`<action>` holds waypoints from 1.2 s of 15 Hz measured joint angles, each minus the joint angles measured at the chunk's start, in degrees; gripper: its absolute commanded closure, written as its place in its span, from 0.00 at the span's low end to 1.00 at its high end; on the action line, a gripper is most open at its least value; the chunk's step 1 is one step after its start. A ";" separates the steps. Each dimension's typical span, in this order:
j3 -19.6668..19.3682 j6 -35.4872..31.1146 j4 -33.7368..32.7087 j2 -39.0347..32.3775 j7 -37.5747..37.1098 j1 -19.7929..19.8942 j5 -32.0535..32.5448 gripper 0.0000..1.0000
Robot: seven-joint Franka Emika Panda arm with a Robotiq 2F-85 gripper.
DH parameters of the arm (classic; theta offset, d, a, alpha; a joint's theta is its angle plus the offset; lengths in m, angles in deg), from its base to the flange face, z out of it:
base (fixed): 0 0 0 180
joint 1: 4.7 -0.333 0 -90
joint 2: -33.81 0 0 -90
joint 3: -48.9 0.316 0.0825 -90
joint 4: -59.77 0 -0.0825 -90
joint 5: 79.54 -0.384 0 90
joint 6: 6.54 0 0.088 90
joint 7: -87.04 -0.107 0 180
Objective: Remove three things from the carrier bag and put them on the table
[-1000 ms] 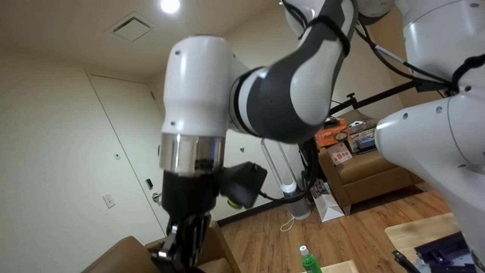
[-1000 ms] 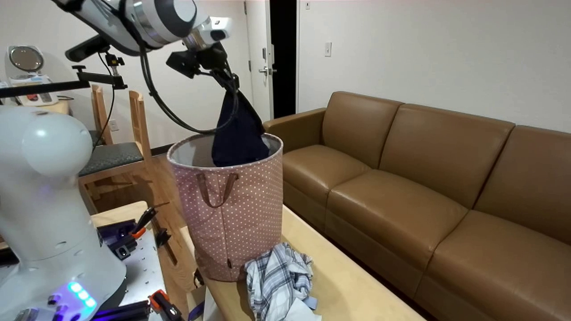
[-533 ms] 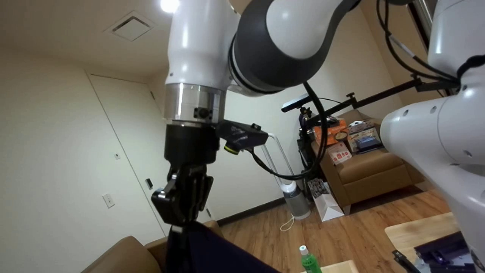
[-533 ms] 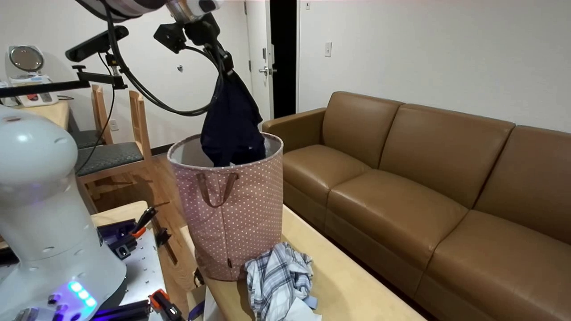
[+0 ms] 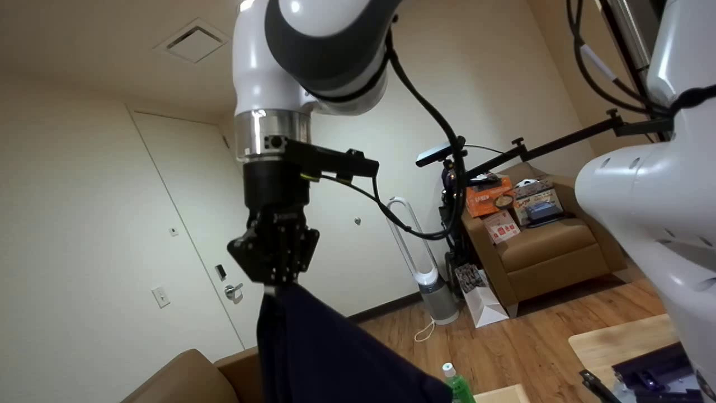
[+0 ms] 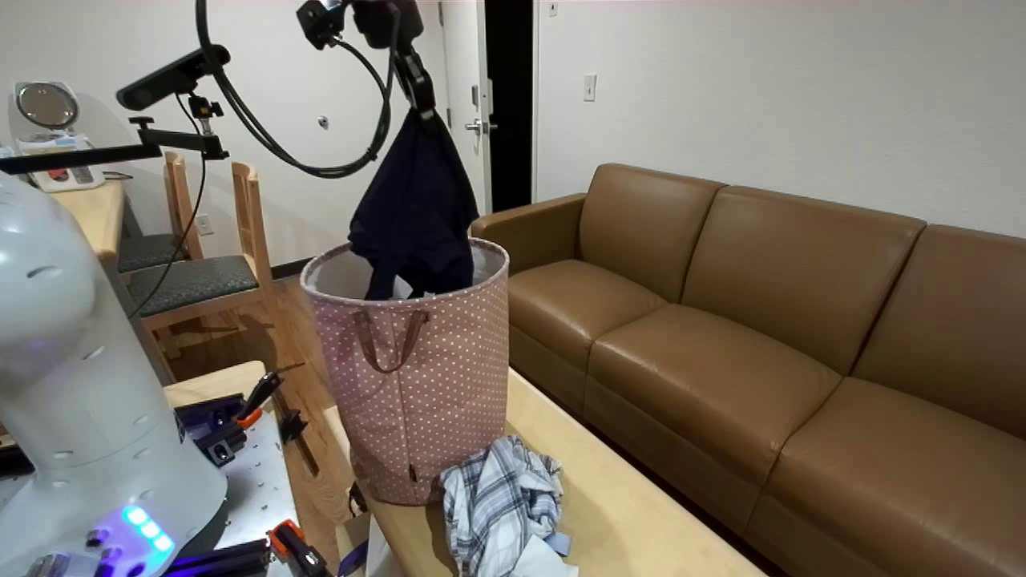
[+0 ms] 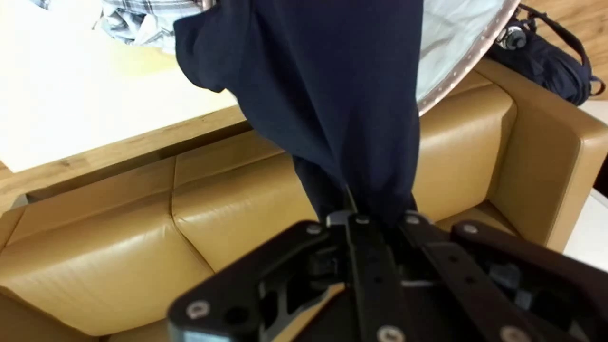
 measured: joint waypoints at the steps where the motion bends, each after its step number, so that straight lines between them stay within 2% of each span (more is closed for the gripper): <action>1: -0.56 0.63 -1.25 -0.17 0.61 1.77 -1.59 0.94; 3: -1.47 0.68 -2.75 -0.77 2.33 4.46 -3.38 0.94; 5: -1.67 0.67 -3.03 -1.24 2.76 5.05 -3.75 0.93; 10: -0.44 -0.16 -3.90 -1.35 1.83 9.23 -4.58 0.94; 14: -2.40 -0.96 -6.60 -1.03 0.84 14.93 -7.49 0.94; 18: -4.45 -5.45 -6.87 -2.50 -0.73 18.81 -10.67 0.94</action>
